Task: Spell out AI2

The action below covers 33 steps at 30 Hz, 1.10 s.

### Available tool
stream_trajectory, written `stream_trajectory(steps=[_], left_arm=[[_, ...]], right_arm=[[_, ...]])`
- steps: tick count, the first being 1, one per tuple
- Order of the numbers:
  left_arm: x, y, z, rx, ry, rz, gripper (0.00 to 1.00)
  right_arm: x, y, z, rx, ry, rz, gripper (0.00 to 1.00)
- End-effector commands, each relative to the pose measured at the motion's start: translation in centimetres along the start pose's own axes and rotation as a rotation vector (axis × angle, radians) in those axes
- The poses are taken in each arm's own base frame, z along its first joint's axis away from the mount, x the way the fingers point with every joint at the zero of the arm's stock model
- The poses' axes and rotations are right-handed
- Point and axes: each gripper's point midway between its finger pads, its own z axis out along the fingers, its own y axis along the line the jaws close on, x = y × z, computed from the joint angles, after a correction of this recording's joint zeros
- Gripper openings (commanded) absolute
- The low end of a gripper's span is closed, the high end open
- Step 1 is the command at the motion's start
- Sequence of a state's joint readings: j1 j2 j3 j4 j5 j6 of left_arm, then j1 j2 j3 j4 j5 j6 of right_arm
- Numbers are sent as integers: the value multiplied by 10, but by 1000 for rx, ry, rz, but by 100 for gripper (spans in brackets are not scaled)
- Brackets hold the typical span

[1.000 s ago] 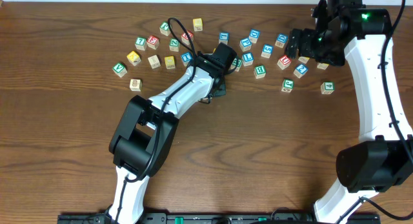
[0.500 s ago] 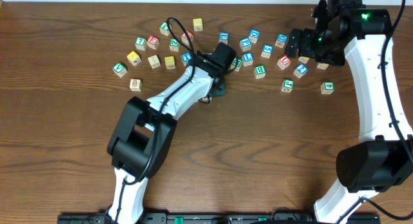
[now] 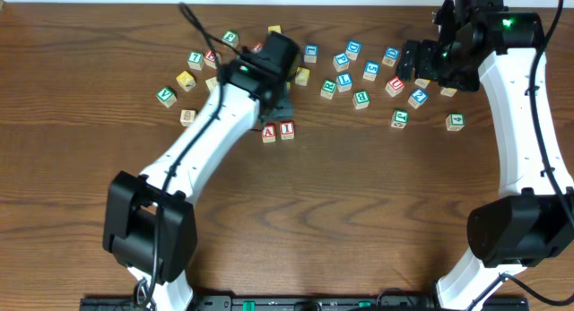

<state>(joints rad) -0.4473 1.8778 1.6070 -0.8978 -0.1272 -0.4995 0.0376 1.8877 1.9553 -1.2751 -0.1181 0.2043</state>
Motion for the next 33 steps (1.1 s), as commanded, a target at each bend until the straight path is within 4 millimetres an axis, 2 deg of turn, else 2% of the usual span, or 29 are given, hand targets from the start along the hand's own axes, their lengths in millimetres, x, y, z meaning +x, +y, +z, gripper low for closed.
stream_trajectory(steps=[1,7,10,16,19,28,31,33], left_arm=[[-10,31,2,-47,12,-50,49],[-21,65,6,-81,23,-78,50],[-24,74,7,-88,23,-91,50],[-24,75,7,-89,25,-56,50],[-24,75,7,-89,25,-56,50],[-25,75,7,-89,24,-56,51],[-25,75,7,-89,24,-56,52],[-25,75,7,-89,24,-56,52]], right_arm=[[-6,0,-10,-1,-31,-3,99],[-6,0,-10,-1,-31,-4,99],[-12,1,-10,-6,-56,-6,99],[-14,1,-10,-5,-64,-8,99],[-20,-7,-11,42,-95,-7,99],[-24,-2,-11,17,-106,-9,99],[-24,-6,-10,29,-108,46,99],[-24,-18,-8,66,-103,163,96]])
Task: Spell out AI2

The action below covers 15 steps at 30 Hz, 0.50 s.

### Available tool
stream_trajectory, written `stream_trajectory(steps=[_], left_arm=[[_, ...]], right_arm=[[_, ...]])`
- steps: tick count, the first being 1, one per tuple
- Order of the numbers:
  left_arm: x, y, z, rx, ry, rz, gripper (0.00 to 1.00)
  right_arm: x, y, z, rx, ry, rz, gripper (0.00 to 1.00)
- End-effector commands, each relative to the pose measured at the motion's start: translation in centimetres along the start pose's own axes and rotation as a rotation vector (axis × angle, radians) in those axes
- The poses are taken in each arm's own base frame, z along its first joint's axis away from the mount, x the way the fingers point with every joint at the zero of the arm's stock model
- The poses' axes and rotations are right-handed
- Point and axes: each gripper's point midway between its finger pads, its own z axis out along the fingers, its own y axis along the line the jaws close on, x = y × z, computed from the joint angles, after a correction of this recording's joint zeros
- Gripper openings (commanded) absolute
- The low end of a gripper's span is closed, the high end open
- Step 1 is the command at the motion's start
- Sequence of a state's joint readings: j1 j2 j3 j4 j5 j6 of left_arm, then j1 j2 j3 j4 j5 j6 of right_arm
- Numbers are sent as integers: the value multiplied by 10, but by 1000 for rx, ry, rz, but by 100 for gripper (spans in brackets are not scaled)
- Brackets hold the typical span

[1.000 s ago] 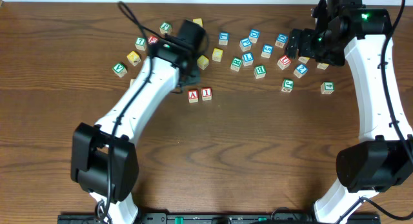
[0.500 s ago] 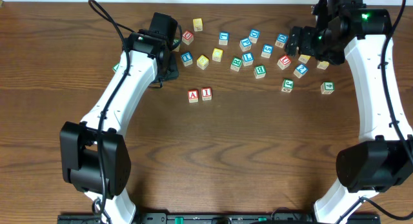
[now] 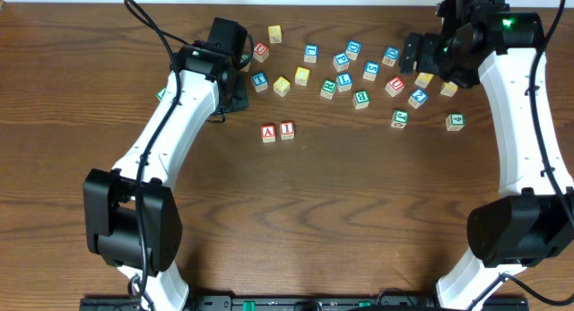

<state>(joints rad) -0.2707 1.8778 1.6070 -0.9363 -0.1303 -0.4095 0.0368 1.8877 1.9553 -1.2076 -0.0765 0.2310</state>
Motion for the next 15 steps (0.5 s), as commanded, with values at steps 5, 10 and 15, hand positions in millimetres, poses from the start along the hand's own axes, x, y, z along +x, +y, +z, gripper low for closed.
stream_trajectory(steps=[5,10,15], left_arm=[[-3,2,-2,-7,-10,12,52],[-2,3,-2,-9,-6,13,52],[0,3,0,-12,-1,15,52]], right_arm=[[-2,-53,14,145,16,386,82],[4,-74,45,207,71,451,61],[7,-87,69,277,90,490,57]])
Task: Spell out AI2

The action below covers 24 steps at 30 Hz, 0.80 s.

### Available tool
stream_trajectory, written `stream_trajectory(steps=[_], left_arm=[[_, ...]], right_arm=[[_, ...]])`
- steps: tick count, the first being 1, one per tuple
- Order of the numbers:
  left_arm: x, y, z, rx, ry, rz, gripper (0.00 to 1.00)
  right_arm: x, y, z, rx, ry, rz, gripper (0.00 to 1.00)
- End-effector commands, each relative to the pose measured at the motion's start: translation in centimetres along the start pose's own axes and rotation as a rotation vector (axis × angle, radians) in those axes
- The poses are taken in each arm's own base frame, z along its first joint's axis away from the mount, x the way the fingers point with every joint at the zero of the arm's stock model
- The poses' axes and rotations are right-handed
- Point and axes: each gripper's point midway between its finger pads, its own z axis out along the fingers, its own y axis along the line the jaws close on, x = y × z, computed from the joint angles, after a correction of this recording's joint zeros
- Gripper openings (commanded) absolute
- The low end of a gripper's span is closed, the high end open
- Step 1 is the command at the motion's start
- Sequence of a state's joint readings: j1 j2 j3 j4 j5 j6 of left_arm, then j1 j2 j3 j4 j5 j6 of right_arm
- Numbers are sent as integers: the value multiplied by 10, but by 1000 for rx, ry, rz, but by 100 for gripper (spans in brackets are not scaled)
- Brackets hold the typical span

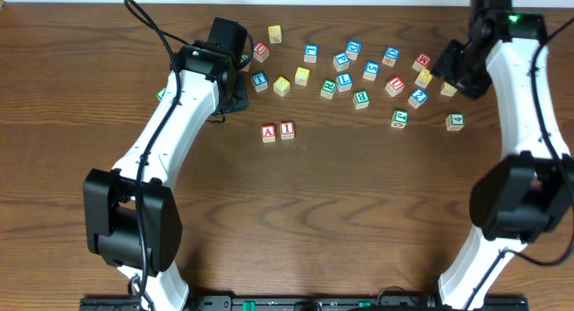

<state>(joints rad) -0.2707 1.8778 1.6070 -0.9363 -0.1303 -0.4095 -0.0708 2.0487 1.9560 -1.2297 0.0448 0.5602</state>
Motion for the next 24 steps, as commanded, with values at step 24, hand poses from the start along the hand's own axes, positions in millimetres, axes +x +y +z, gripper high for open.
stream_trajectory(steps=[24], left_arm=[[-11,30,4,-36,2,43,52]], right_arm=[[-10,12,75,42,18,59,64]])
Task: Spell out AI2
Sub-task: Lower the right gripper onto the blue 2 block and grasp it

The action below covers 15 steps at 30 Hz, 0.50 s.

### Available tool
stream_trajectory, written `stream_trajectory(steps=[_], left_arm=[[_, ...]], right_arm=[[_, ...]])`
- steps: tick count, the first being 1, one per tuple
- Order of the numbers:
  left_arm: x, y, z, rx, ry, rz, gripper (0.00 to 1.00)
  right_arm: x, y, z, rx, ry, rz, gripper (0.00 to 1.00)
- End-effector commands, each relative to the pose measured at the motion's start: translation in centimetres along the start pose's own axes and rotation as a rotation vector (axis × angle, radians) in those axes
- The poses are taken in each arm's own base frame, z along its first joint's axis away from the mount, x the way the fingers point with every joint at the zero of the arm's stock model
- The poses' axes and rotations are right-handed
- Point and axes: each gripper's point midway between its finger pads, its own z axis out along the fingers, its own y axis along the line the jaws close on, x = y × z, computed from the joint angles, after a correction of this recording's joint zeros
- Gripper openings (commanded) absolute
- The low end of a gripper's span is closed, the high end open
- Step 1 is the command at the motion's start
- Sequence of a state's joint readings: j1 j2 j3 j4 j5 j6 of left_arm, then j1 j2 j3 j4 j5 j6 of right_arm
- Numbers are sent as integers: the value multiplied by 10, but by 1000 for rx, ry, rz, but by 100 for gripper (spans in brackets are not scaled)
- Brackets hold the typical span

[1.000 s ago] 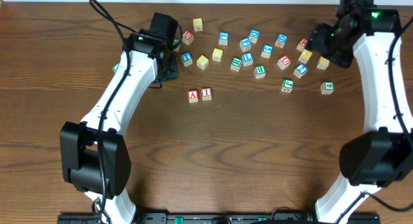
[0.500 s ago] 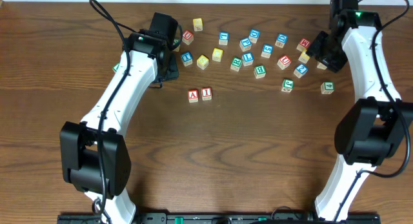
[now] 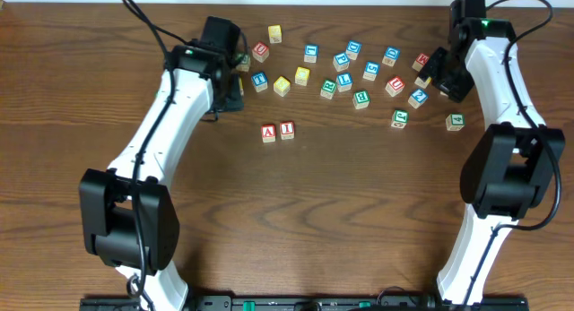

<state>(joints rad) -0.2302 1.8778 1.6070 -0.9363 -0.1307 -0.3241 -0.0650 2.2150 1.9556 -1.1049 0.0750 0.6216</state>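
On the table lie a red "A" block and, touching its right side, a red "I" block. A blue "2" block sits among the loose blocks at the right. My left gripper hangs up and to the left of the "A" block, mostly hidden under its own wrist. My right gripper is just right of the block cluster, above and to the right of the "2" block. Neither gripper's jaws show clearly, and I see no block in them.
Several loose letter and number blocks are spread across the far middle and right. A green block lies at the right, a yellow one at the top. The brown table runs bare toward the near edge.
The right arm has swung further right and back, its gripper now at the right rim of the block cluster. The left arm has barely shifted. No block has moved.
At first my left gripper stood right over the "A" and "I" blocks while the right gripper hovered over the right cluster. The left arm then sat back at the upper left, leaving the pair in place. The right arm has since drawn off rightward.
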Motion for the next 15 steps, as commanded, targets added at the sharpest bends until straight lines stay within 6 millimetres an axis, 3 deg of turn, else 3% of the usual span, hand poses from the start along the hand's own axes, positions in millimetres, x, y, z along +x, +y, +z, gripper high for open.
stream_trajectory(steps=[1,15], left_arm=[[-4,17,2,-24,1,-9,52],[-6,22,3,-29,2,-21,52]], right_arm=[[0,5,3,-5,1,6,65],[8,11,39,-5,54,2,61]])
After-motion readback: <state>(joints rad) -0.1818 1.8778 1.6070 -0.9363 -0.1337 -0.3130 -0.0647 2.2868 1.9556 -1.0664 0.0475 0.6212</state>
